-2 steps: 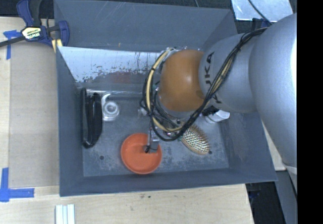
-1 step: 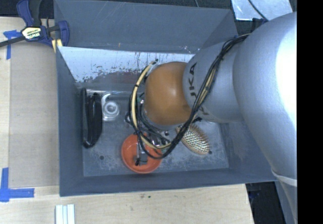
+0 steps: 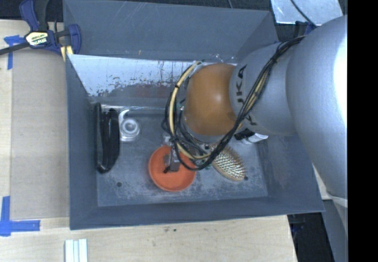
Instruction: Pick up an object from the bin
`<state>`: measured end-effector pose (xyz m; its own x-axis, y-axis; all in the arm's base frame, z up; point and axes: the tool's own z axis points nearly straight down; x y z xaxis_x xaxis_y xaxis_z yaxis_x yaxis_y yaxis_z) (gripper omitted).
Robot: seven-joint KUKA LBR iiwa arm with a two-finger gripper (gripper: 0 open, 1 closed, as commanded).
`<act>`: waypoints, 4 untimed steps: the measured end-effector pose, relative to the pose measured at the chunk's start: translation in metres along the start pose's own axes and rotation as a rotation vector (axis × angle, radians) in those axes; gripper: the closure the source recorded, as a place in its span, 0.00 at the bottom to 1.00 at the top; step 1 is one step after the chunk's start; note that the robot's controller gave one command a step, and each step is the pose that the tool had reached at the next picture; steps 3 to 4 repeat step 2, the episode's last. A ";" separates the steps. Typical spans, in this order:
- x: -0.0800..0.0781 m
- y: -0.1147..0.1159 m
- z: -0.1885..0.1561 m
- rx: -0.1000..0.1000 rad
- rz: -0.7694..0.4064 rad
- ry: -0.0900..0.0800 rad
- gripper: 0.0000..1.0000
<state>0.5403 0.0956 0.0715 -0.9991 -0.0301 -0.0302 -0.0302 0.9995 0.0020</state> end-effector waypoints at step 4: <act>-0.012 -0.011 -0.102 0.000 0.017 0.003 1.00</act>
Offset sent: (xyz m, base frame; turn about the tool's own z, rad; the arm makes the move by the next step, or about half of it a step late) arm 0.0166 -0.0178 0.1681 0.0280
